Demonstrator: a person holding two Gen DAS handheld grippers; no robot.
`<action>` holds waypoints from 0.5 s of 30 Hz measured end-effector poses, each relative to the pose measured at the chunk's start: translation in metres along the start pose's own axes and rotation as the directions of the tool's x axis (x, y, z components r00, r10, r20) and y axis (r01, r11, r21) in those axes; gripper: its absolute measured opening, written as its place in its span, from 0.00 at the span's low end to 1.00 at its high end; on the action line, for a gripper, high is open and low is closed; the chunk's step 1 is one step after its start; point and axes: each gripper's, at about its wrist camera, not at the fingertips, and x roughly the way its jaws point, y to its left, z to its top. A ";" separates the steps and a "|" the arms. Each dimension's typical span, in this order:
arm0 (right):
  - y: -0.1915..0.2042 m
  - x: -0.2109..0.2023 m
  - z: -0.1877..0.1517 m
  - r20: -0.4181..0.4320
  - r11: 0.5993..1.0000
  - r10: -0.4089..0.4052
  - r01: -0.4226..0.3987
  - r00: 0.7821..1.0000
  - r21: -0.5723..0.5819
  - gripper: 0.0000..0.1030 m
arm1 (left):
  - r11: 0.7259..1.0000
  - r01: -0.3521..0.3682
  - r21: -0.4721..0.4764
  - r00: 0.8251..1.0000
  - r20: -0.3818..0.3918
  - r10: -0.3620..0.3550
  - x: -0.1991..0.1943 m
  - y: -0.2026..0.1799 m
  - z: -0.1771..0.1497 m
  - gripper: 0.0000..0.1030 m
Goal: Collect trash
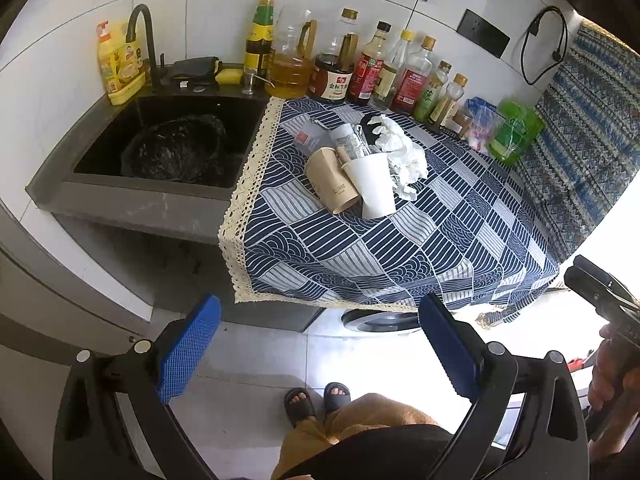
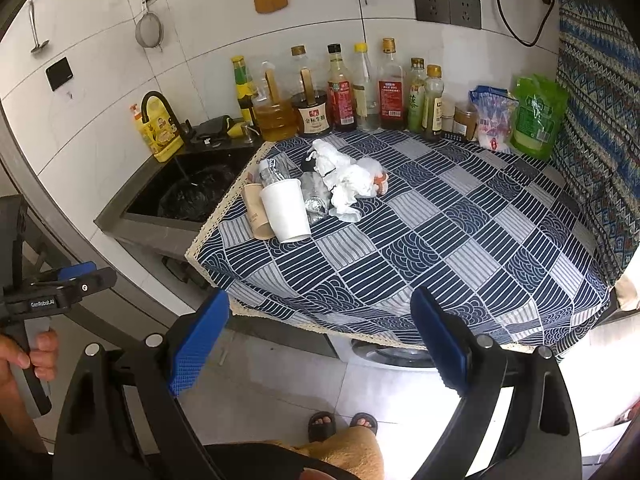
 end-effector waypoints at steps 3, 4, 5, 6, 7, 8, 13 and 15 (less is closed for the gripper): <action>0.002 0.001 0.000 -0.003 1.000 0.003 -0.003 1.000 0.003 0.89 | 1.000 0.001 -0.001 1.000 -0.002 -0.001 0.000 0.001 0.000 0.94; 0.003 0.001 0.000 -0.003 1.000 0.004 -0.004 1.000 0.003 0.89 | 1.000 0.000 0.001 1.000 -0.001 0.000 0.000 0.001 0.001 0.94; 0.004 0.000 0.000 -0.002 1.000 0.004 -0.004 1.000 0.004 0.89 | 1.000 0.000 0.002 1.000 0.001 0.000 0.000 0.001 0.001 0.94; 0.005 0.000 0.000 0.000 1.000 0.005 -0.005 1.000 0.003 0.89 | 1.000 0.002 0.000 1.000 0.000 -0.002 0.000 0.002 0.001 0.94; 0.006 -0.001 0.000 0.002 1.000 0.005 -0.005 1.000 0.001 0.89 | 1.000 0.005 -0.004 1.000 -0.002 -0.005 0.000 0.002 0.002 0.94; 0.006 -0.002 0.001 0.004 1.000 0.004 -0.004 1.000 0.001 0.89 | 1.000 0.006 -0.006 1.000 -0.002 -0.006 0.000 0.002 0.002 0.94; 0.006 -0.002 0.001 0.002 1.000 -0.002 0.002 1.000 0.005 0.89 | 1.000 0.010 -0.007 1.000 0.002 -0.010 -0.002 0.005 0.003 0.94; 0.007 -0.002 0.002 -0.001 1.000 0.003 -0.003 1.000 0.003 0.89 | 1.000 0.009 -0.005 1.000 0.004 -0.009 -0.002 0.006 0.003 0.94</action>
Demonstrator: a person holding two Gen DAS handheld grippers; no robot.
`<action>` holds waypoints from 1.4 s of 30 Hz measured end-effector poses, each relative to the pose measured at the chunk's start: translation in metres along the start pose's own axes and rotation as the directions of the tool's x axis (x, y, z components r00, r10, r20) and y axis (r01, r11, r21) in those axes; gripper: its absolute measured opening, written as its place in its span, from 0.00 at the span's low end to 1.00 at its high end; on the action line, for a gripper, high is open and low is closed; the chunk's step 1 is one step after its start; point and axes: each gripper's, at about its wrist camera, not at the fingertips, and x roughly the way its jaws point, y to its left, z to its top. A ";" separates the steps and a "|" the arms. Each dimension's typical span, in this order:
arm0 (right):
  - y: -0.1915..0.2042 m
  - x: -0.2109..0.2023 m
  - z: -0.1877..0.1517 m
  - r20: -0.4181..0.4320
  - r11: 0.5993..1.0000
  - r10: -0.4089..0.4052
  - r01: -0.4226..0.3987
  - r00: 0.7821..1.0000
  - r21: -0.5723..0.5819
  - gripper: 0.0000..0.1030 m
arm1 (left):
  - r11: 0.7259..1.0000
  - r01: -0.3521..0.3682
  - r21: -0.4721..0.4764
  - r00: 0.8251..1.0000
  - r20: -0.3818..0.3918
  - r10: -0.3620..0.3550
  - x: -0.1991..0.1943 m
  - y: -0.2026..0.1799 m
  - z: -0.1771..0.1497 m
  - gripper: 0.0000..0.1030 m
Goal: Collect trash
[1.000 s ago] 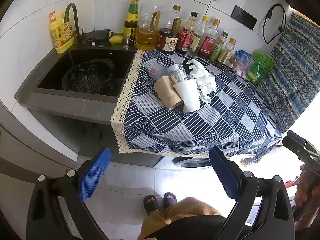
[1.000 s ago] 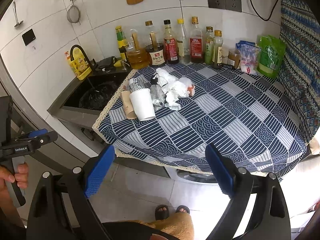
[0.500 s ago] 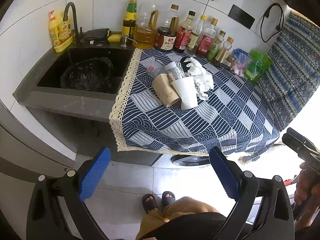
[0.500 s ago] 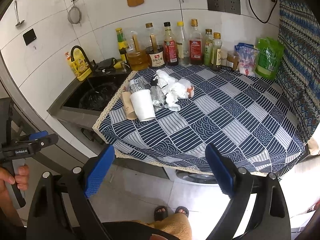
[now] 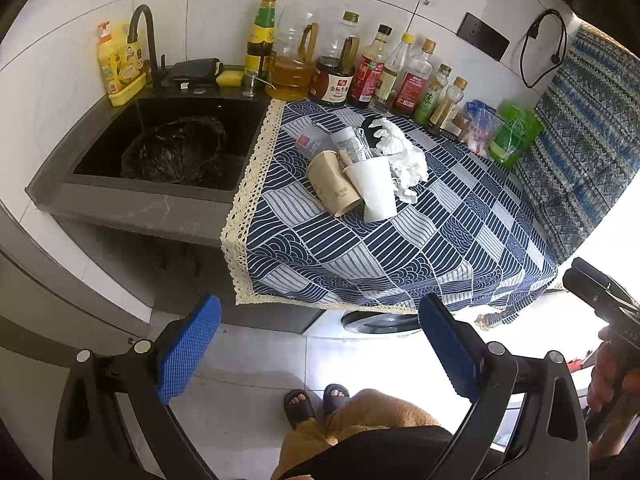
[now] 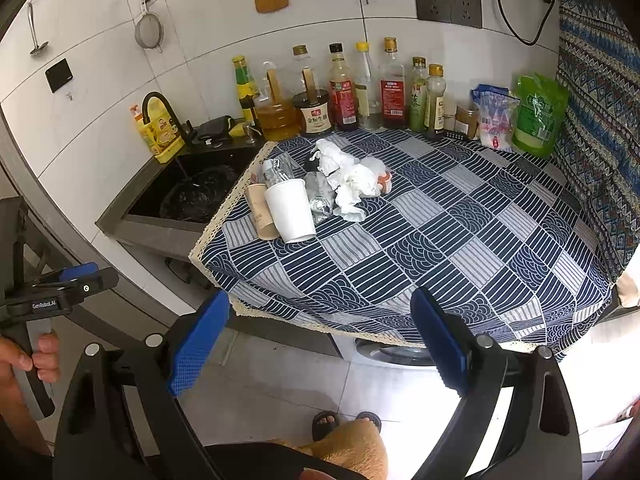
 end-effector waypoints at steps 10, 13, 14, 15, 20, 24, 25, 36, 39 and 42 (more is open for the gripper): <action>0.007 0.007 0.001 -0.001 1.000 0.011 -0.011 1.000 -0.014 0.89 | 1.000 -0.009 0.006 1.000 -0.002 0.009 0.003 0.004 -0.002 0.94; 0.006 0.011 0.005 -0.002 1.000 0.015 -0.015 1.000 -0.007 0.89 | 1.000 -0.010 -0.005 1.000 0.003 0.010 0.002 0.008 -0.001 0.94; 0.007 0.013 0.007 -0.003 1.000 0.014 -0.014 1.000 -0.009 0.89 | 1.000 -0.011 -0.009 1.000 0.004 0.011 0.003 0.009 0.000 0.94; 0.007 0.014 0.008 -0.005 1.000 0.015 -0.015 1.000 -0.011 0.89 | 1.000 -0.016 -0.011 1.000 0.002 0.016 0.005 0.010 0.001 0.94; 0.009 0.027 0.012 -0.029 0.999 0.034 -0.034 0.999 -0.019 0.89 | 1.000 -0.015 -0.020 1.000 -0.009 0.015 0.012 0.013 0.006 0.94; 0.010 0.044 0.015 -0.064 0.998 0.056 -0.057 0.996 -0.012 0.89 | 1.000 -0.016 -0.018 1.000 -0.018 0.016 0.016 0.014 0.010 0.94; 0.010 0.048 0.016 -0.070 0.998 0.068 -0.069 0.995 -0.013 0.89 | 1.000 -0.018 -0.022 1.000 -0.021 0.018 0.018 0.015 0.011 0.94; 0.008 0.112 0.033 -0.155 0.985 0.167 -0.171 0.974 -0.016 0.87 | 0.995 -0.036 -0.095 0.998 -0.057 0.031 0.042 0.025 0.017 0.94; 0.005 0.151 0.039 -0.215 0.979 0.199 -0.205 0.956 -0.008 0.84 | 0.991 -0.064 -0.113 0.996 -0.071 0.056 0.048 0.026 0.017 0.94; 0.003 0.182 0.044 -0.256 0.975 0.206 -0.219 0.945 -0.023 0.83 | 0.985 -0.091 -0.146 0.993 -0.093 0.078 0.053 0.029 0.016 0.94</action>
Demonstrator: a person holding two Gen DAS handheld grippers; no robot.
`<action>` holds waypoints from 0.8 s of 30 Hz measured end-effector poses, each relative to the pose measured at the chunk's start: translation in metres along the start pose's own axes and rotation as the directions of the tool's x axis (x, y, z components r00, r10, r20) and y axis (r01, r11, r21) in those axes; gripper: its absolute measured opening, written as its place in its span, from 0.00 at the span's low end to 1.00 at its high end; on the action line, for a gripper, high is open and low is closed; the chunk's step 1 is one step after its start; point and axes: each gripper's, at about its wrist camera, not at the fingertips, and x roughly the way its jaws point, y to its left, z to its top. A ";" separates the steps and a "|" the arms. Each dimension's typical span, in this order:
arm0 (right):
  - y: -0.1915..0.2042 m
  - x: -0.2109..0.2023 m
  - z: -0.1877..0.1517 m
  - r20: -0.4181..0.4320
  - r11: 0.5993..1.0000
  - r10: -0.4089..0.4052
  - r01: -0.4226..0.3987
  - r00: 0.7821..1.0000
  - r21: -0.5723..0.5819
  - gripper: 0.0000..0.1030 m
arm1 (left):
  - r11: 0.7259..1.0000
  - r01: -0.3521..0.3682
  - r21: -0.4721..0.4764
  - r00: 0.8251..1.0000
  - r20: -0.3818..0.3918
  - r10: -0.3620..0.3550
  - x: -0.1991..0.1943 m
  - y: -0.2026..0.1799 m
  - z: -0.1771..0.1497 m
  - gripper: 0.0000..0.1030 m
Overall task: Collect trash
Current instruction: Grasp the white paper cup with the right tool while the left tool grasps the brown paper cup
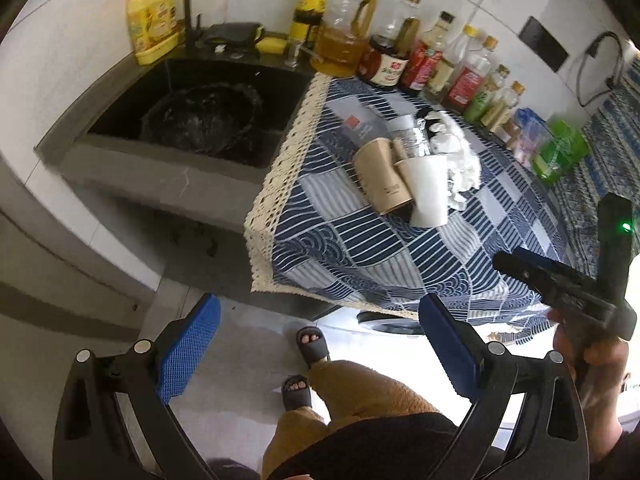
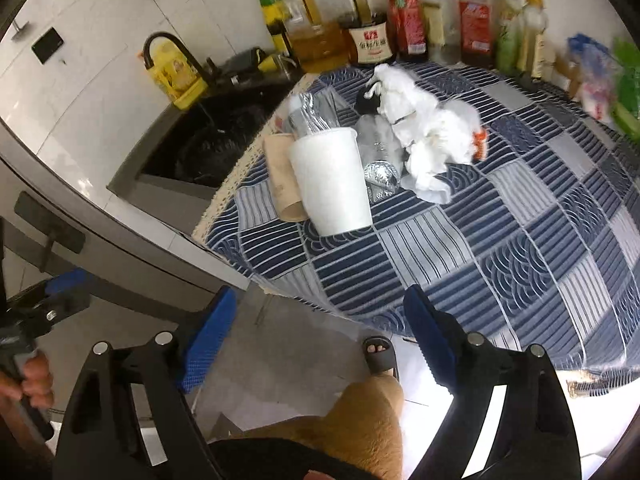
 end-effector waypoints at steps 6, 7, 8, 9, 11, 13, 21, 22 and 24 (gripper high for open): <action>-0.015 0.052 0.027 -0.071 0.999 0.027 -0.029 0.997 -0.029 0.83 | 0.995 -0.054 -0.085 0.996 -0.069 0.049 0.018 0.012 0.001 0.94; -0.017 0.063 0.032 -0.084 0.999 0.035 -0.038 0.996 -0.035 0.83 | 0.994 -0.064 -0.092 0.995 -0.078 0.057 0.021 0.013 0.001 0.94; -0.018 0.069 0.034 -0.095 0.999 0.034 -0.038 0.995 -0.039 0.81 | 0.992 -0.071 -0.100 0.994 -0.088 0.062 0.025 0.014 0.001 0.94; -0.019 0.078 0.038 -0.105 0.998 0.036 -0.041 0.994 -0.043 0.81 | 0.991 -0.075 -0.111 0.993 -0.102 0.064 0.029 0.015 0.002 0.94; -0.021 0.090 0.044 -0.122 0.998 0.036 -0.042 0.992 -0.046 0.79 | 0.989 -0.086 -0.121 0.990 -0.120 0.071 0.036 0.016 0.003 0.94; -0.022 0.100 0.049 -0.136 0.998 0.042 -0.049 0.990 -0.048 0.78 | 0.987 -0.088 -0.134 0.988 -0.135 0.070 0.041 0.017 0.004 0.94; -0.027 0.124 0.059 -0.187 0.997 0.036 -0.048 0.982 -0.063 0.61 | 0.982 -0.093 -0.162 0.985 -0.158 0.067 0.059 0.016 0.011 0.94; -0.028 0.125 0.059 -0.189 0.997 0.038 -0.051 0.981 -0.063 0.61 | 0.982 -0.091 -0.164 0.985 -0.159 0.065 0.060 0.016 0.012 0.94; -0.029 0.125 0.060 -0.189 0.996 0.044 -0.057 0.981 -0.066 0.60 | 0.983 -0.089 -0.161 0.985 -0.161 0.062 0.063 0.013 0.014 0.94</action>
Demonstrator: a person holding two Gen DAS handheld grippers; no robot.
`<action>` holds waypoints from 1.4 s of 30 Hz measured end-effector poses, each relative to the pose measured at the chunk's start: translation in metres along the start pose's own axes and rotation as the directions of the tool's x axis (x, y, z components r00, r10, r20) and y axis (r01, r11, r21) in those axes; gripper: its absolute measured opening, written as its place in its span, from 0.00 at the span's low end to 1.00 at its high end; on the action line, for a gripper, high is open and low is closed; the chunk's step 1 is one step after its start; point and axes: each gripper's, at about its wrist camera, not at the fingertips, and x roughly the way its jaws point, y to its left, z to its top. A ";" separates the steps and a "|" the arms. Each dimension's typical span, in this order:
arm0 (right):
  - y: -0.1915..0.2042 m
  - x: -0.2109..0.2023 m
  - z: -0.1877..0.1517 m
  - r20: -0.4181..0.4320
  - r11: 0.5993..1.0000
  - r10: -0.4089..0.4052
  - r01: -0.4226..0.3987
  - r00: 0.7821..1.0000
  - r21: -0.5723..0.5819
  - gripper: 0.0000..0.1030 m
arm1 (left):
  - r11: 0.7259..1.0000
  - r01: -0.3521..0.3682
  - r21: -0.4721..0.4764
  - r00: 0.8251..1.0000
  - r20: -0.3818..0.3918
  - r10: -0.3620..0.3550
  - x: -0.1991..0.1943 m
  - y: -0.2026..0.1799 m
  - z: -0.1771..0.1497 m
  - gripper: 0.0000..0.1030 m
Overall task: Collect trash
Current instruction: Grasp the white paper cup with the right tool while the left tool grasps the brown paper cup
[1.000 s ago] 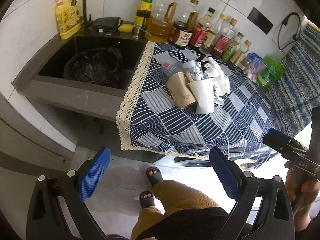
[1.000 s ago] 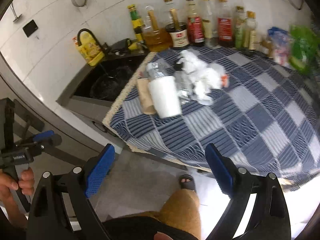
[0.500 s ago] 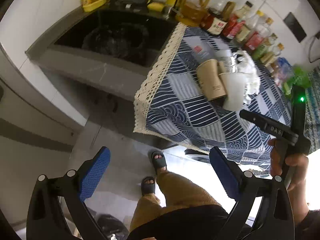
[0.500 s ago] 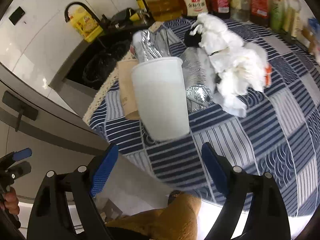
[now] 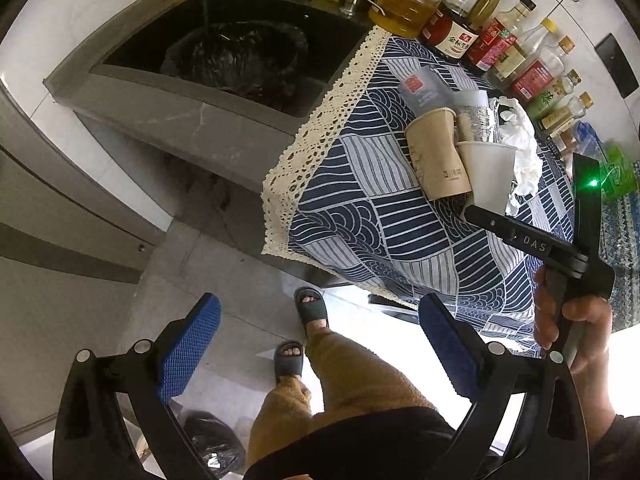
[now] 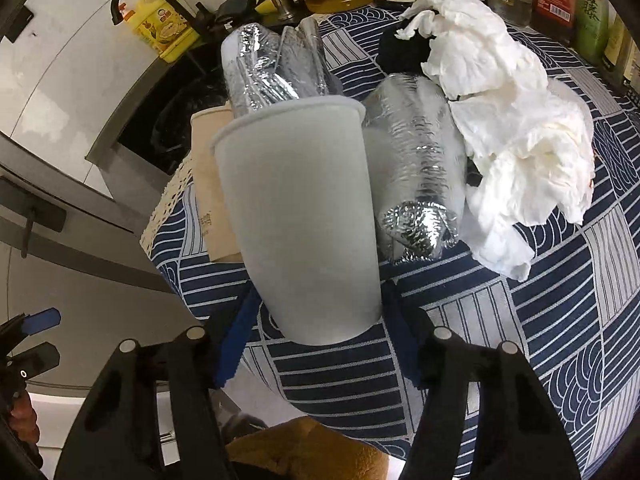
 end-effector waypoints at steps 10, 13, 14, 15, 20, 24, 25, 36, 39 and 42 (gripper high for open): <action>-0.002 -0.044 -0.002 0.059 1.000 -0.008 0.008 0.998 0.003 0.58 | 0.999 0.023 0.035 1.000 -0.006 -0.023 0.012 -0.011 0.010 0.94; -0.004 -0.057 0.000 0.077 1.000 -0.017 0.016 0.997 0.008 0.58 | 0.997 0.039 0.065 0.999 -0.010 -0.039 0.020 -0.019 0.017 0.94; -0.007 -0.064 0.001 0.089 1.000 -0.023 0.022 0.996 0.010 0.58 | 0.996 0.043 0.075 0.999 -0.013 -0.042 0.023 -0.023 0.020 0.94; -0.005 -0.066 0.002 0.096 1.000 -0.026 0.025 0.995 0.011 0.58 | 0.995 0.051 0.088 0.999 -0.017 -0.050 0.027 -0.028 0.023 0.94; -0.011 -0.092 0.012 0.145 0.999 -0.044 0.042 0.988 0.016 0.57 | 0.986 0.088 0.142 0.996 -0.033 -0.084 0.047 -0.048 0.040 0.94; -0.025 -0.106 0.023 0.158 0.999 -0.027 0.020 0.987 0.045 0.57 | 0.982 0.102 0.161 0.994 -0.055 -0.094 0.066 -0.066 0.058 0.94; -0.029 -0.111 0.026 0.166 0.998 -0.031 0.023 0.986 0.050 0.57 | 0.981 0.105 0.164 0.994 -0.059 -0.096 0.068 -0.070 0.062 0.94; -0.067 -0.144 0.062 0.214 0.996 -0.020 -0.001 0.977 0.095 0.56 | 0.974 0.146 0.173 0.984 -0.123 -0.126 0.103 -0.114 0.105 0.94; -0.073 -0.153 0.068 0.224 0.996 -0.024 0.003 0.974 0.094 0.56 | 0.977 0.141 0.158 0.983 -0.139 -0.120 0.112 -0.118 0.112 0.94; -0.077 -0.158 0.068 0.237 0.996 -0.027 0.005 0.971 0.093 0.56 | 0.976 0.158 0.150 0.979 -0.153 -0.135 0.120 -0.121 0.116 0.94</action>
